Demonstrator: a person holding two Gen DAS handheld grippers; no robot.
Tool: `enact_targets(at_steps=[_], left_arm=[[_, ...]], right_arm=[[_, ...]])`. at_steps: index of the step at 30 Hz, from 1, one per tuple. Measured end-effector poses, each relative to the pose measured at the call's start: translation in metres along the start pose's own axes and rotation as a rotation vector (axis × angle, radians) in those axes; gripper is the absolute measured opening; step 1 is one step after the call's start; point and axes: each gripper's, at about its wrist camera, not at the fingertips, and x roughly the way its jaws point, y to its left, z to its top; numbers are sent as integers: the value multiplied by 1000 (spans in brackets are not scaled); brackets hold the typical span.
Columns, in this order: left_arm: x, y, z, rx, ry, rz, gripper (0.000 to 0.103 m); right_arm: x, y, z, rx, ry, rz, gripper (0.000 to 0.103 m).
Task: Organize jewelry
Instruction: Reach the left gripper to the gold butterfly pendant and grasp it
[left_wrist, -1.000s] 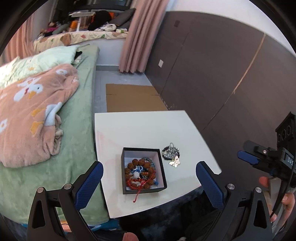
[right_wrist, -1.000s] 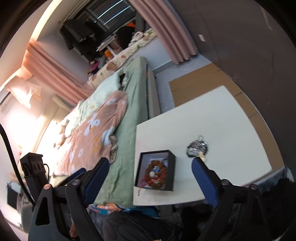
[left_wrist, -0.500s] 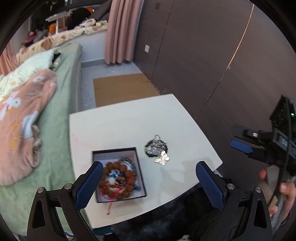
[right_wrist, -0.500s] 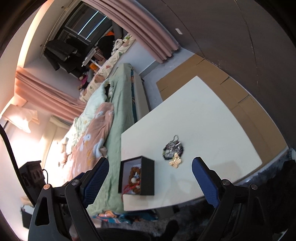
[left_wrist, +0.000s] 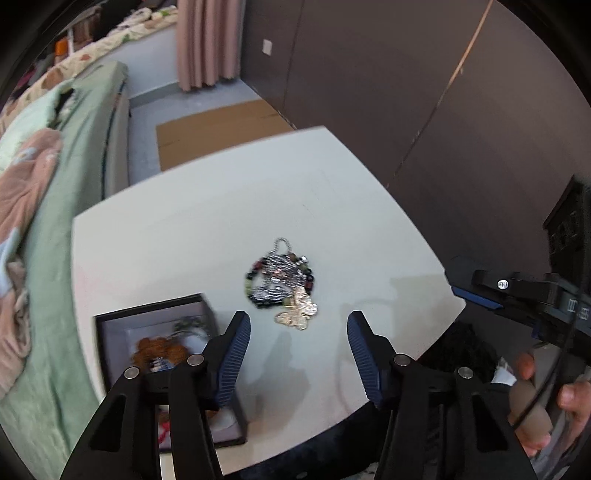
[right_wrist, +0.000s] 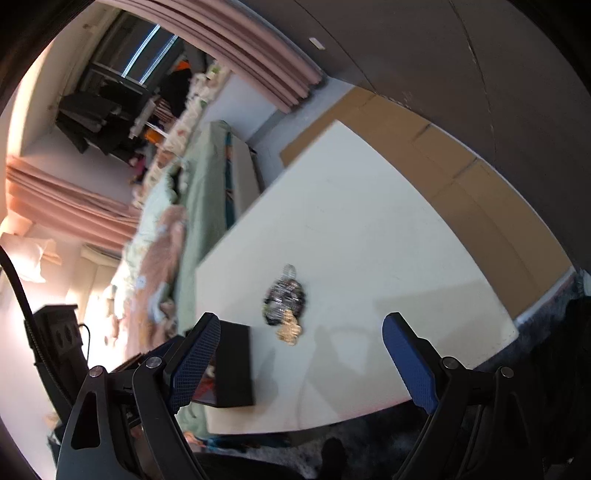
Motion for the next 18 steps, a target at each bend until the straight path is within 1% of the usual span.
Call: enact_targets(at_steps=[2,5,7,10,14,16,17,18], left_arm=[[15,-5,2,9,26,15,56],[33,-13,5,24,56,30,56],[44,-19,7,40,74,46,56],[61,-25,7,62,98,79,56],[80,-27,5,67,128,133,48],[89,-26,2,67,147,150,48],[92,-26,1,76,141,174,48],[92,-25,1,80,132,176,48]], right_arm=[[1,-2,1,-12,0,5,90],[1,-7,3,-14,3,-28,90],[-2,-11,5,-11,-3,-26,90],[-10,-20,7,19,-11,0,90],[-15,-27,9,26,-20,-15,90],[-15,-30,10,32,-18,-13,90],[-15,-32,10,35,-15,-10,90],[-16,-32,10,36,-14,-9,90]])
